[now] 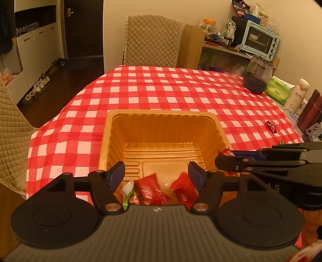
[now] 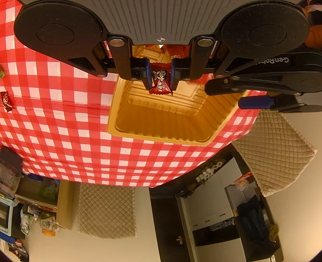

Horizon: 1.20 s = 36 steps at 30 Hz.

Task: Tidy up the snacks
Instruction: 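Open the left tool to drop the red packet while the right tool drops its candy, then move both open tools away from the tray toward the remaining candies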

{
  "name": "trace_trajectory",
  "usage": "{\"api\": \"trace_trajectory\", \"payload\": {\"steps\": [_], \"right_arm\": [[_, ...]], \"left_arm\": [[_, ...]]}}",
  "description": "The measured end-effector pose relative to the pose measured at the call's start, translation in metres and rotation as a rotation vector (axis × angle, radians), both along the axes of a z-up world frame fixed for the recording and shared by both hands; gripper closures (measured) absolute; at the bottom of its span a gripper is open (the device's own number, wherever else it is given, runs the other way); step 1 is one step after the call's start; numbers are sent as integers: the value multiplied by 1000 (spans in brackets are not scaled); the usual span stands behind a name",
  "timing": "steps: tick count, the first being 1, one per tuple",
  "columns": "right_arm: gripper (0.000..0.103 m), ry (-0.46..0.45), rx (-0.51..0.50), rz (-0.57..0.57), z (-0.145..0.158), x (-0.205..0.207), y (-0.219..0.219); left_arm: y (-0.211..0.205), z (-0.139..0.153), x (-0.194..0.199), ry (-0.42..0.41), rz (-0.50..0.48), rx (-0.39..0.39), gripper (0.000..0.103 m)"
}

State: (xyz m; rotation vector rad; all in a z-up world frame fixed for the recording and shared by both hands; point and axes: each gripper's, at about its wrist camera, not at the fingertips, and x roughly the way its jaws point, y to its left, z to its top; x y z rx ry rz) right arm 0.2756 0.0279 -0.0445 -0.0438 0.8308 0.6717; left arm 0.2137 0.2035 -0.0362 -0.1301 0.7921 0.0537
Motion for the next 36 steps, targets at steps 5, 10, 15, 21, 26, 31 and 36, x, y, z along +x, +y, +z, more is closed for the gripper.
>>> {"api": "trace_trajectory", "payload": {"steps": [5, 10, 15, 21, 26, 31, 36], "right_arm": [[84, 5, 0, -2, -2, -1, -4], [84, 4, 3, -1, -2, -2, -6], [84, -2, 10, 2, 2, -4, -4], [84, -3, 33, -4, 8, 0, 0], [84, -3, 65, -3, 11, 5, 3], [33, 23, 112, 1, 10, 12, 1], [33, 25, 112, -23, 11, 10, -14]], "left_arm": [[1, 4, -15, -14, 15, 39, 36], [9, 6, -27, -17, 44, 40, 34], [14, 6, -32, -16, 65, 44, 33], [19, 8, -35, -31, 76, 52, 30], [21, 7, -36, -29, 88, 53, 29], [21, 5, -39, -35, 97, 70, 15], [20, 4, -41, -32, 105, 75, 11]]}}
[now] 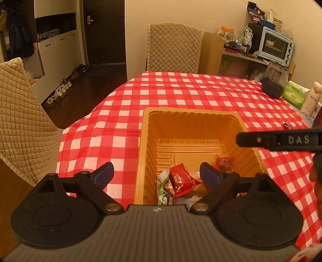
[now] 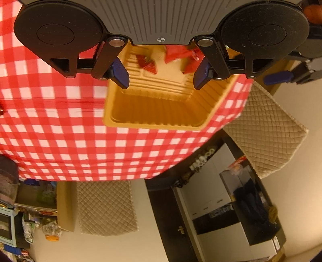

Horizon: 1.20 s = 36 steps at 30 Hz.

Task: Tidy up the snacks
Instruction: 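Move both open tools away from the tray toward the remaining candies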

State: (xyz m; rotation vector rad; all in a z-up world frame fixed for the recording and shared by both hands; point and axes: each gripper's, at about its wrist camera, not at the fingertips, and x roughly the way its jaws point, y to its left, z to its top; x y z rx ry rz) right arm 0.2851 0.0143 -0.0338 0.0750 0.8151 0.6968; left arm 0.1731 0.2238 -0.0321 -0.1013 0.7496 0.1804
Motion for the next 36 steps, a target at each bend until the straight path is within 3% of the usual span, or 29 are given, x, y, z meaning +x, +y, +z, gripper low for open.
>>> {"api": "trace_trajectory", "payload": {"steps": [8, 17, 28, 36], "right_arm": [[33, 13, -32, -69, 2, -22, -34], [33, 18, -72, -133, 13, -64, -72], [32, 9, -90, -180, 30, -116, -118], [32, -1, -98, -215, 40, -140, -145]], "left_arm": [[-5, 8, -9, -17, 22, -39, 9], [-32, 24, -33, -53, 5, -27, 8], [-66, 35, -71, -34, -22, -77, 8], [-93, 39, -89, -14, -52, -64, 8]]}}
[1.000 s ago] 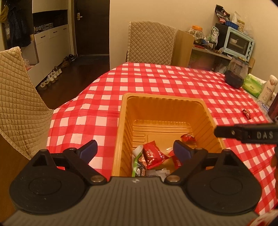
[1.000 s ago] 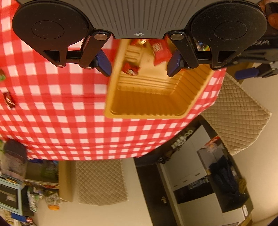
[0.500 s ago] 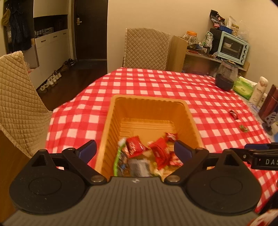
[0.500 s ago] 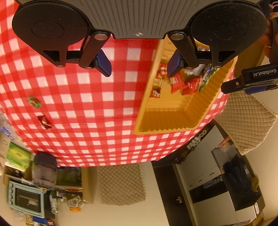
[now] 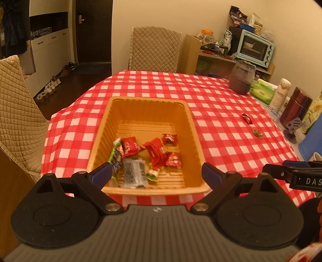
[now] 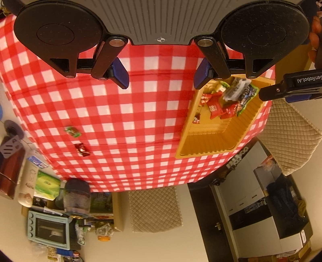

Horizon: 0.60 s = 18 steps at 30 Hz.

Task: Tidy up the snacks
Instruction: 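Move both open tools away from the tray toward the remaining candies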

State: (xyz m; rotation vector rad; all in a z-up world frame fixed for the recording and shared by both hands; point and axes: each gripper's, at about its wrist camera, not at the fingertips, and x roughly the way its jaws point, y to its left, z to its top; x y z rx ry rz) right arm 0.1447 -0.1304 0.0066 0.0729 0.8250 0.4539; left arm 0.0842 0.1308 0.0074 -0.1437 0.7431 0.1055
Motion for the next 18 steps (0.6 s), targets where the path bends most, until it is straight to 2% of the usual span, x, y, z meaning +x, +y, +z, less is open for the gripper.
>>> {"api": "trace_trajectory", "payload": {"steps": [18], "right_arm": [[32, -17, -5, -108, 7, -31, -60]], "left_arm": [[-53, 5, -11, -1, -75, -23, 8]]}}
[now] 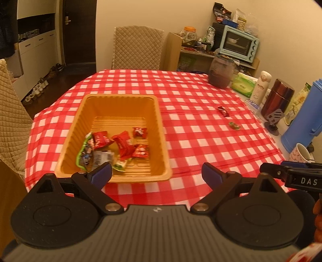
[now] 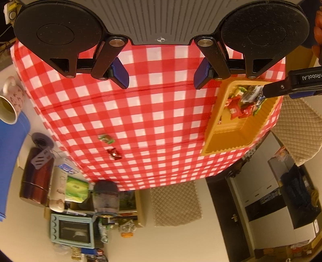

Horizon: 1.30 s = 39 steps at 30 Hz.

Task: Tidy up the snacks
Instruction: 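Move both open tools away from the tray toward the remaining candies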

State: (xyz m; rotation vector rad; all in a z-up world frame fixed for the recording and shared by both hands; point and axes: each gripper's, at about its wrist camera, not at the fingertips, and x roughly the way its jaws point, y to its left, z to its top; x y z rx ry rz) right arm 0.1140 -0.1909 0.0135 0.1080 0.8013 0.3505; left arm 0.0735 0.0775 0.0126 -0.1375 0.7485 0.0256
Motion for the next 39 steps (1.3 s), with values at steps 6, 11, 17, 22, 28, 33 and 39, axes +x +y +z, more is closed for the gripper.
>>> {"api": "trace_trajectory", "payload": {"steps": [6, 11, 17, 22, 28, 33, 39], "right_arm": [[32, -3, 7, -50, 0, 1, -21], [32, -9, 0, -93, 0, 6, -38], [32, -14, -5, -134, -1, 15, -57], [32, -15, -9, -165, -2, 23, -73], [32, -7, -6, -194, -7, 35, -90], [32, -7, -20, -200, -11, 47, -99], [32, -3, -28, -202, -20, 65, -107]], "left_arm": [[-17, -1, 9, 4, -23, -16, 8], [-34, -1, 20, 3, -58, -19, 8], [-56, -2, 37, 3, -96, -17, 8], [-74, -4, 50, -5, -126, -15, 8], [-92, -8, 65, -8, -152, -17, 8], [-105, -12, 80, -6, -169, -17, 8], [-114, -16, 100, -5, -179, -15, 8]]}}
